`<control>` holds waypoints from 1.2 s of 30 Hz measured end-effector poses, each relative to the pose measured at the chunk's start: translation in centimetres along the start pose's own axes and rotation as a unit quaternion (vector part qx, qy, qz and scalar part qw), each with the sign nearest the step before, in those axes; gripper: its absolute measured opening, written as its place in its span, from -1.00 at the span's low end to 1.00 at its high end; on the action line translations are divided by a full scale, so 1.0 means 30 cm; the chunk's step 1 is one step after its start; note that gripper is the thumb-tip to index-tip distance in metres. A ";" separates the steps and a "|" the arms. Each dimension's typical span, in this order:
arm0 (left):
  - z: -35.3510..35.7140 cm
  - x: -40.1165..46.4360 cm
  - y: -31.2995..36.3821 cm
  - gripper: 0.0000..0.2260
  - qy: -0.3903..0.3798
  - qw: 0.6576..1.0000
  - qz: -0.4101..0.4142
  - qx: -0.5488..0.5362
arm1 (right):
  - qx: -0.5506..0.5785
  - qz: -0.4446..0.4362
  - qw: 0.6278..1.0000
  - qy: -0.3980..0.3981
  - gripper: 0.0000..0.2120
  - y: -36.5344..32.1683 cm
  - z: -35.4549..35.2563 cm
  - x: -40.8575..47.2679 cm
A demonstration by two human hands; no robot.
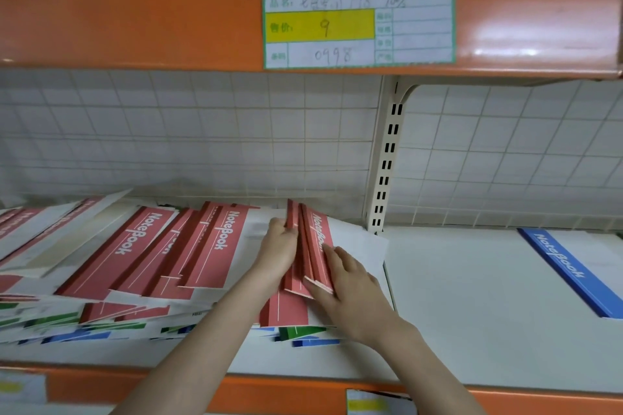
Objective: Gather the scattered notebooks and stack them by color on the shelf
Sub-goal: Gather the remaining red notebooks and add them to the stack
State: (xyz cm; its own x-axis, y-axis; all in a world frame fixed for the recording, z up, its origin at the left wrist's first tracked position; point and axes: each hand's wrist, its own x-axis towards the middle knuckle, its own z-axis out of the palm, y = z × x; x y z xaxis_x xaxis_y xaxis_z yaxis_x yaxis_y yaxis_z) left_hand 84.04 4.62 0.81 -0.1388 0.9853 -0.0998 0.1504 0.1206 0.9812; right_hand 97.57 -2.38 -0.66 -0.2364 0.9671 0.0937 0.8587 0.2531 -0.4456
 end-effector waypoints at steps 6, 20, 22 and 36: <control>-0.013 -0.019 -0.014 -0.60 -0.068 0.997 -0.009 0.039 | -0.026 -0.022 0.999 0.000 -0.03 -0.032 0.017 -0.013; -0.108 -0.054 0.054 -0.64 -0.070 0.958 0.262 -0.092 | 0.526 0.112 0.831 0.139 -0.88 0.030 -0.165 0.090; -0.122 -0.069 0.082 -0.68 -0.079 0.950 0.284 -0.102 | 0.575 0.065 0.802 0.147 -0.79 -0.007 -0.177 0.094; -0.102 -0.132 0.016 -0.82 -0.015 0.972 0.215 -0.093 | 0.542 0.039 0.822 0.172 -0.73 -0.021 -0.045 0.054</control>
State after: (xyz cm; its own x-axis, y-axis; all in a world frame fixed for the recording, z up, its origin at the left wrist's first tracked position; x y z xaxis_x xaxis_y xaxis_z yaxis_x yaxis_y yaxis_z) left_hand 81.68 0.42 2.18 -0.0731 0.9430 0.3245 0.0087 -0.3248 0.9457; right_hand 97.28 -0.95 0.96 0.1028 0.9762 0.1911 -0.0874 0.2003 -0.9758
